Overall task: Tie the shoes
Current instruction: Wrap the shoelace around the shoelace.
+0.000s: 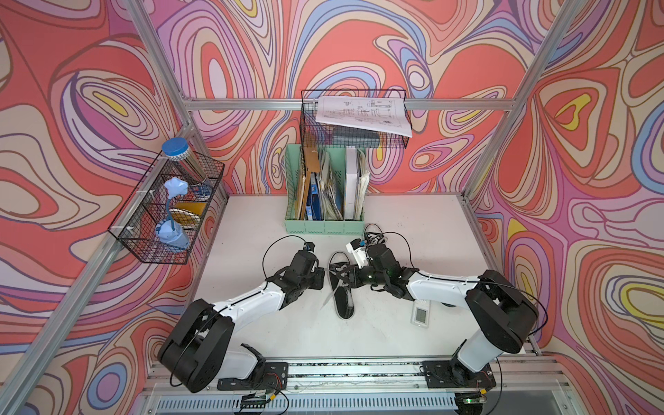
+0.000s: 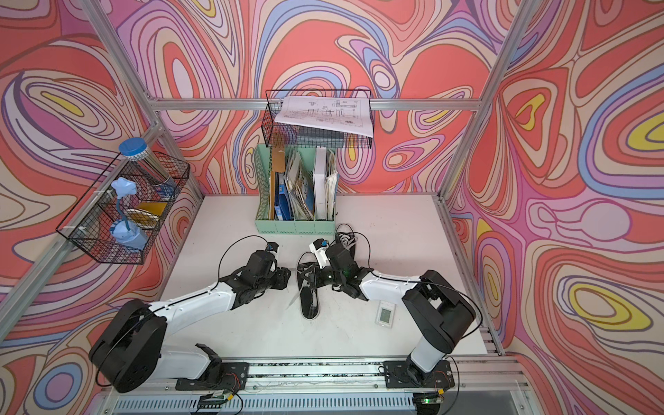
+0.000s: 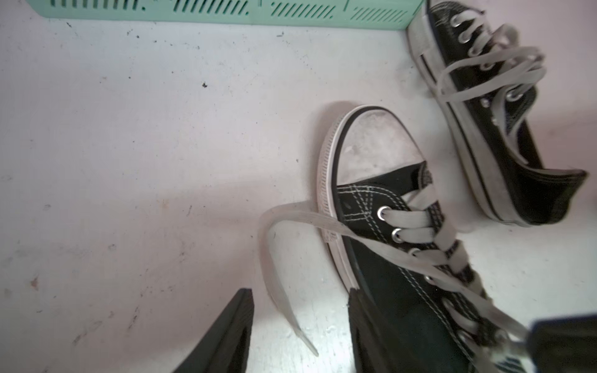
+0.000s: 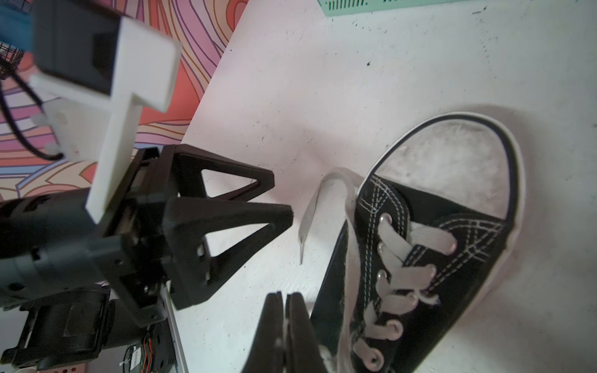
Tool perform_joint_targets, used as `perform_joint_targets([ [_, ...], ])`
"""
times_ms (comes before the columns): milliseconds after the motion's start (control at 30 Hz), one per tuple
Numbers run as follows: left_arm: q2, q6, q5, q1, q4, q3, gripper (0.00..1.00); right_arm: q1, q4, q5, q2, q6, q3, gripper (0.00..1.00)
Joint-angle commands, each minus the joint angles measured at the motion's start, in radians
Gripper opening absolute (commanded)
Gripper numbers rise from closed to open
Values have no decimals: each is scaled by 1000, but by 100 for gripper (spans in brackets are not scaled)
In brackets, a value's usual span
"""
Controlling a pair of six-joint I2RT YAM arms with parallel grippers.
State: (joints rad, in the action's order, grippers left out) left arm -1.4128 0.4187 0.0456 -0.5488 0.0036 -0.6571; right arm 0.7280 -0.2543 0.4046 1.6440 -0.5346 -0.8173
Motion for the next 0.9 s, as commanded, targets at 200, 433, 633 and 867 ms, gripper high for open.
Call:
perform_joint_targets([
  [200, -210, -43, 64, 3, -95, -127, 48, 3, -20, 7, 8, 8, -13, 0],
  [433, -279, -44, 82, 4, -73, -141, 32, 1, -17, 6, 4, 8, -9, 0],
  [633, -273, -39, 79, 4, -70, -133, 9, 1, 0, -5, 10, 3, -22, 0],
  [867, -40, -25, 32, 4, -151, -72, 0, 2, 68, -55, 23, -15, -68, 0],
])
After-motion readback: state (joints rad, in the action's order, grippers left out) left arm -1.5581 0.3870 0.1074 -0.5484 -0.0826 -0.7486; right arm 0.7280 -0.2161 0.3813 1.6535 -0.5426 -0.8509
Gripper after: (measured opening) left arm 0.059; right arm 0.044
